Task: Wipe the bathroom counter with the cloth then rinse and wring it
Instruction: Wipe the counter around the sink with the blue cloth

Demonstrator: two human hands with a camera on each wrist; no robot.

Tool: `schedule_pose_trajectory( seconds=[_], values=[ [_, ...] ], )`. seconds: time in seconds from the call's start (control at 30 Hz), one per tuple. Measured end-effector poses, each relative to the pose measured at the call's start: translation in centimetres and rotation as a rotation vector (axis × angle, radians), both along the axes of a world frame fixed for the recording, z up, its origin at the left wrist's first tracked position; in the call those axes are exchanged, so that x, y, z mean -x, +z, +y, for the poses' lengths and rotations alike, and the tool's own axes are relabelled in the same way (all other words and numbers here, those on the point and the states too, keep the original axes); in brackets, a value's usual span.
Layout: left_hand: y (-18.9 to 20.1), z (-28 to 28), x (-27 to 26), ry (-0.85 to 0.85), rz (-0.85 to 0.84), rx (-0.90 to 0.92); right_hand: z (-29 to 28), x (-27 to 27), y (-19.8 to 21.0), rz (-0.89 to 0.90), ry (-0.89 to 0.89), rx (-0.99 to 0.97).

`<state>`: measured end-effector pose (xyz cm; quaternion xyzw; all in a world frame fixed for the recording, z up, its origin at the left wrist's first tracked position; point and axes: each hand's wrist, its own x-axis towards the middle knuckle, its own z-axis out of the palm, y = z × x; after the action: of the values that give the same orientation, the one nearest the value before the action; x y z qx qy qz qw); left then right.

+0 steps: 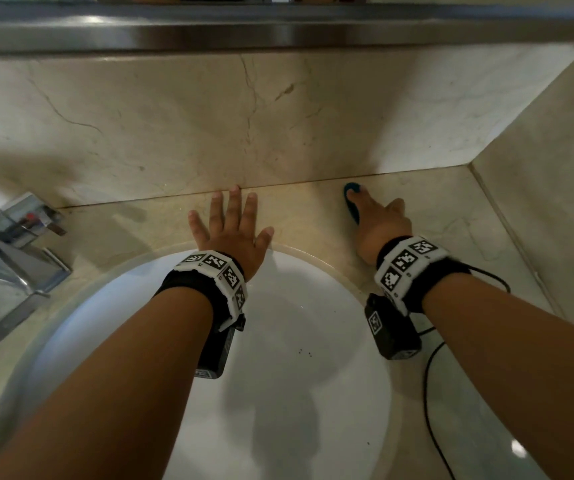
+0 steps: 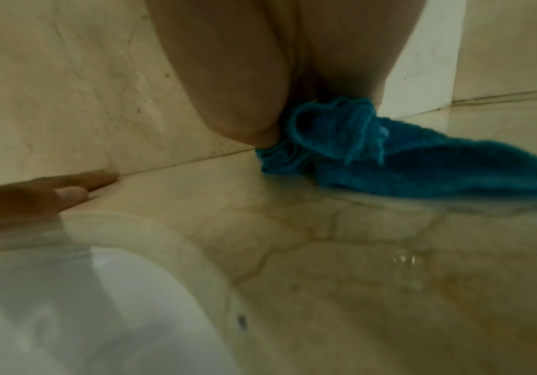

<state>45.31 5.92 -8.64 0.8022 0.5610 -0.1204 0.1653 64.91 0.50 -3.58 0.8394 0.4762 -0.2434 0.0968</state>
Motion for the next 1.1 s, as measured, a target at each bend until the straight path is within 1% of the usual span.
schedule_pose_trajectory(
  seconds=[0.13, 0.27, 0.33, 0.4, 0.47, 0.53, 0.6, 0.7, 0.77, 0.87, 0.9, 1.0, 1.1],
  values=[
    [0.3, -0.2, -0.1, 0.004, 0.014, -0.001, -0.1, 0.5, -0.6, 0.085, 0.041, -0.094],
    [1.3, -0.7, -0.9, 0.019, 0.016, -0.007, -2.3, 0.2, -0.6, 0.117, 0.189, -0.212],
    [1.9, -1.4, -1.8, -0.032, -0.038, -0.040, -3.2, -0.1, -0.1, 0.101, 0.246, -0.233],
    [2.3, -2.0, -3.2, -0.136, -0.074, -0.055, -3.6, -0.5, 0.1, 0.083, 0.291, -0.275],
    [2.4, -2.4, -4.8, -0.194, -0.088, -0.044, -3.7, -0.7, -0.2, 0.087, 0.302, -0.311],
    [1.9, -2.3, -5.9, -0.160, -0.080, -0.013, -3.7, -1.2, -0.5, 0.071, 0.288, -0.323],
    [1.1, -2.4, -6.5, -0.119, -0.020, 0.015, -3.7, -1.9, -0.6, 0.057, 0.245, -0.309],
    [0.2, -2.4, -6.6, -0.116, 0.034, -0.007, -3.3, -3.0, -1.0, 0.033, 0.215, -0.302],
    [0.1, -2.3, -6.6, -0.108, 0.029, 0.020, -2.3, -3.3, -0.9, 0.025, 0.231, -0.259],
    [0.1, -2.2, -6.8, -0.091, 0.025, 0.037, -0.1, -3.0, 0.0, 0.021, 0.222, -0.094],
    [0.1, -2.1, -6.8, -0.091, 0.028, 0.030, 0.4, -2.6, 0.2, 0.012, 0.216, -0.079],
    [0.2, -2.2, -6.8, -0.097, 0.040, 0.036, -0.1, -1.3, -0.7, 0.003, 0.239, -0.159],
    [0.4, -2.2, -6.8, -0.095, 0.043, 0.051, -1.9, -1.4, -1.5, 0.099, 0.302, -0.278]
  ],
)
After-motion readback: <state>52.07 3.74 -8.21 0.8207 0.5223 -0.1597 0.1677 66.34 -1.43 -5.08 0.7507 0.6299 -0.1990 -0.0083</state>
